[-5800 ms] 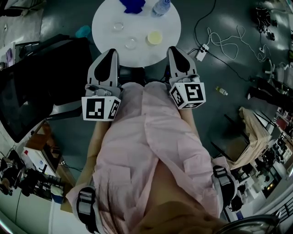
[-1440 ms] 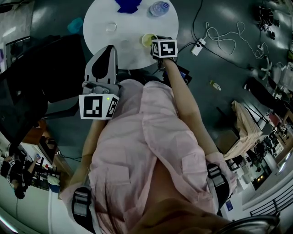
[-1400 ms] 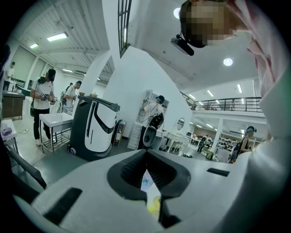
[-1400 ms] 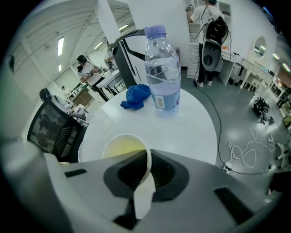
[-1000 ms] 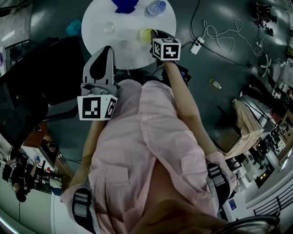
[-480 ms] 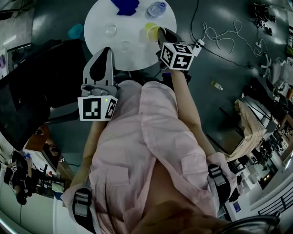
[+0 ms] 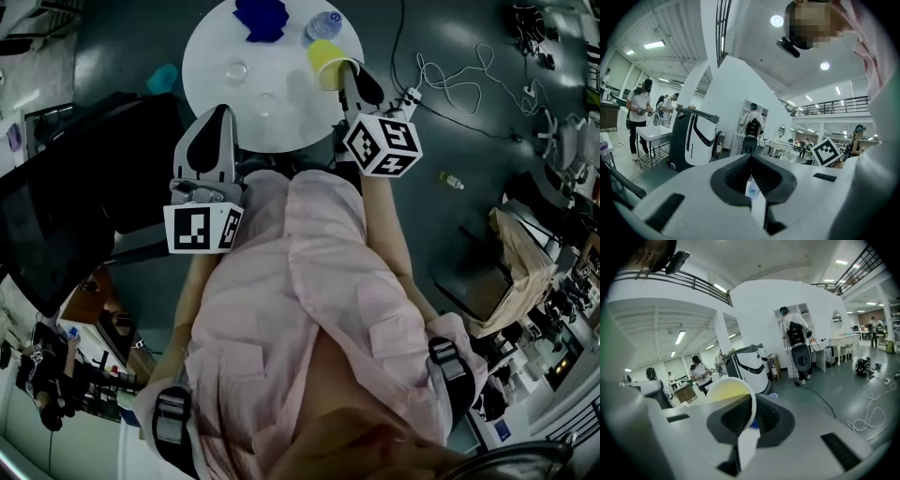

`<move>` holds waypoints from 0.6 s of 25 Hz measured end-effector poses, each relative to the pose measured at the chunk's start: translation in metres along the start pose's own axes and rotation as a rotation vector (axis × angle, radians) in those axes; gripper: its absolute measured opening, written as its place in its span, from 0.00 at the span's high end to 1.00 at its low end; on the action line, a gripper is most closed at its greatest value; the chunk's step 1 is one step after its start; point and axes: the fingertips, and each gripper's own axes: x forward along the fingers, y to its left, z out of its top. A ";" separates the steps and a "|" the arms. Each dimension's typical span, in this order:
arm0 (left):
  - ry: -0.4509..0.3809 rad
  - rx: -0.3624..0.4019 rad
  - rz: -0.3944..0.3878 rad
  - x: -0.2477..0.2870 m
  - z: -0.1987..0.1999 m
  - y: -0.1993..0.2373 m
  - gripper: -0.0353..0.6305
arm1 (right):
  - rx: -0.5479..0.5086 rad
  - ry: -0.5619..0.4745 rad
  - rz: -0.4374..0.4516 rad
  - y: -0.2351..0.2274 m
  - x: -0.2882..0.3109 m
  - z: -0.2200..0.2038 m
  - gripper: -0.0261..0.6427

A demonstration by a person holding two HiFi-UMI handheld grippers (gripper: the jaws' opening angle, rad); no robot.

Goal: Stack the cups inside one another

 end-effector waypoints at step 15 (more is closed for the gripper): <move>-0.038 0.063 -0.063 -0.023 0.011 0.026 0.92 | -0.056 -0.173 -0.002 0.078 -0.063 0.011 0.91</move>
